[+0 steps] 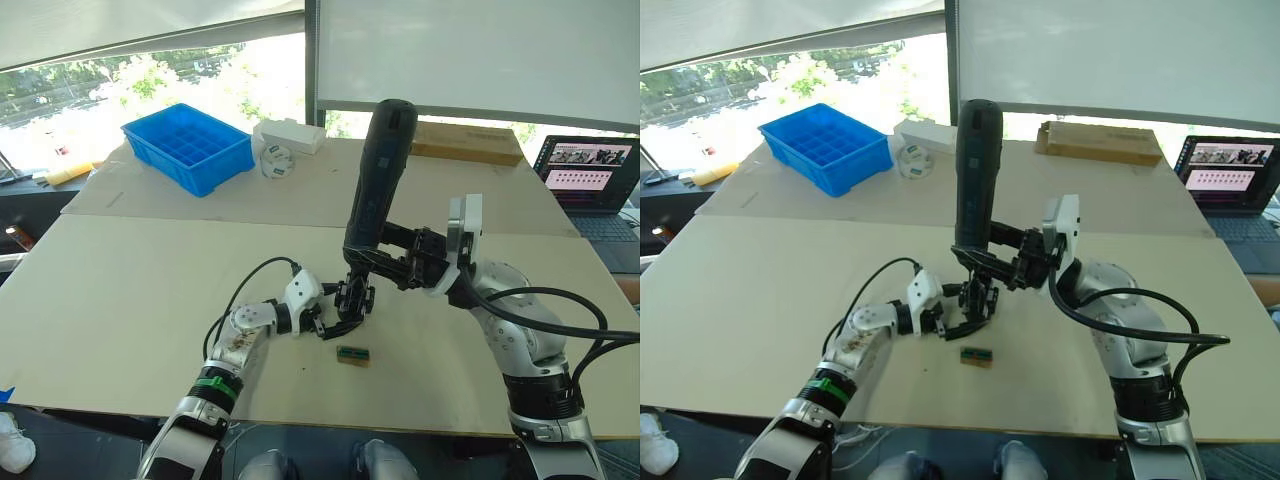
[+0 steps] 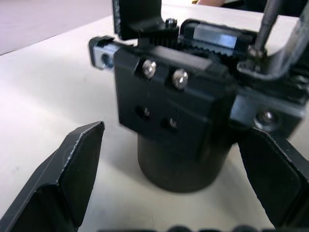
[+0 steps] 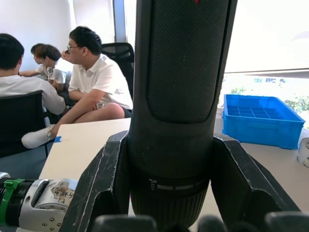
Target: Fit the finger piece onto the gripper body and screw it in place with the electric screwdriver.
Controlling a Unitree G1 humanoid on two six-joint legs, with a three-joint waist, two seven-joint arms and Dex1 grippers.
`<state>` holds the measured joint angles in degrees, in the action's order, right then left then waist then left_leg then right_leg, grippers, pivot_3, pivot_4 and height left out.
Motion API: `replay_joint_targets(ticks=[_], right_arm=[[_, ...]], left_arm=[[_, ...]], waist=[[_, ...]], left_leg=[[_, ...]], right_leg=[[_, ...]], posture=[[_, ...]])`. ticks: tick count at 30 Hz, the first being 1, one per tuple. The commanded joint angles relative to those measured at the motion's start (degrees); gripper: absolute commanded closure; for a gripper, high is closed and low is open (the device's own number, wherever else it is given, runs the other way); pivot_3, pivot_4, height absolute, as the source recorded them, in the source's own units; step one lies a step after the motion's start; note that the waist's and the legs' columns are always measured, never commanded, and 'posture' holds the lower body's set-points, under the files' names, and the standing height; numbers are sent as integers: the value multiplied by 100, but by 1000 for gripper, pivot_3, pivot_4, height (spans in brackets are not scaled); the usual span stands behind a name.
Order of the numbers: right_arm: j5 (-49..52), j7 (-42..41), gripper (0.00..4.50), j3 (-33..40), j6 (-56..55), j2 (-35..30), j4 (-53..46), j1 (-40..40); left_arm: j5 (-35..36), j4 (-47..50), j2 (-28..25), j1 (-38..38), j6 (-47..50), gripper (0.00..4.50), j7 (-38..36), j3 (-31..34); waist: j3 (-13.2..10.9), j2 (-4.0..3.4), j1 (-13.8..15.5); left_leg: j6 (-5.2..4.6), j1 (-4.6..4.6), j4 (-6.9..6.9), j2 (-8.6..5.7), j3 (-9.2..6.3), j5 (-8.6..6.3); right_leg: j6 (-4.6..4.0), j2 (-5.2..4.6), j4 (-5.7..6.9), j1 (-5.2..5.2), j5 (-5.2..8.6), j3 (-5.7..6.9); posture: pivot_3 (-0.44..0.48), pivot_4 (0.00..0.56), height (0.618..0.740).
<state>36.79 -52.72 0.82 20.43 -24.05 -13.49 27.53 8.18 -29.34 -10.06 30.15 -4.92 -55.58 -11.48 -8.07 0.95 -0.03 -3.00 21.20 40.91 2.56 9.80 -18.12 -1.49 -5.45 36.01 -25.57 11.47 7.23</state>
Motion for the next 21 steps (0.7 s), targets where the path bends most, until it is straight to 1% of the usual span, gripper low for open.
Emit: replay_joint_targets(ticks=[1, 9, 12, 19, 21], right_arm=[[53, 2, 2586, 69, -134, 41, -203, 193], [17, 25, 2586, 40, -116, 35, -203, 201], [-4, 33, 2586, 28, -121, 45, -210, 193], [-41, 22, 2586, -13, -107, 58, -189, 175], [-46, 19, 2586, -18, -104, 57, -185, 172]], left_arm=[[-52, 9, 22, 113, -69, 0, -50, -58], [-187, -173, -25, 161, -41, 0, -68, -85], [-193, -132, -29, 110, -7, 830, -139, -130], [-201, -100, -48, 45, 60, 830, -166, -170], [-202, -82, -44, 29, 66, 1371, -128, -159]], waist=[[0, 0, -5], [0, 0, -10], [0, 0, -10], [0, 0, -13], [0, 0, -14]], left_leg=[[0, 0, 1, 0, 0, 0], [0, -1, 1, 0, 0, 0], [0, -1, 1, 0, 0, 0], [0, -2, 1, 0, 0, 0], [0, -2, 1, 0, 0, 0]], right_leg=[[0, 0, 1, 0, 0, 0], [0, -1, 1, 0, 0, 0], [0, -1, 2, 0, 0, -1], [0, -1, 2, 0, 0, 0], [0, -1, 2, 1, 0, -1]], posture=[[0, 150, 740], [0, 150, 740], [0, 150, 740], [0, 150, 740], [0, 150, 740]])
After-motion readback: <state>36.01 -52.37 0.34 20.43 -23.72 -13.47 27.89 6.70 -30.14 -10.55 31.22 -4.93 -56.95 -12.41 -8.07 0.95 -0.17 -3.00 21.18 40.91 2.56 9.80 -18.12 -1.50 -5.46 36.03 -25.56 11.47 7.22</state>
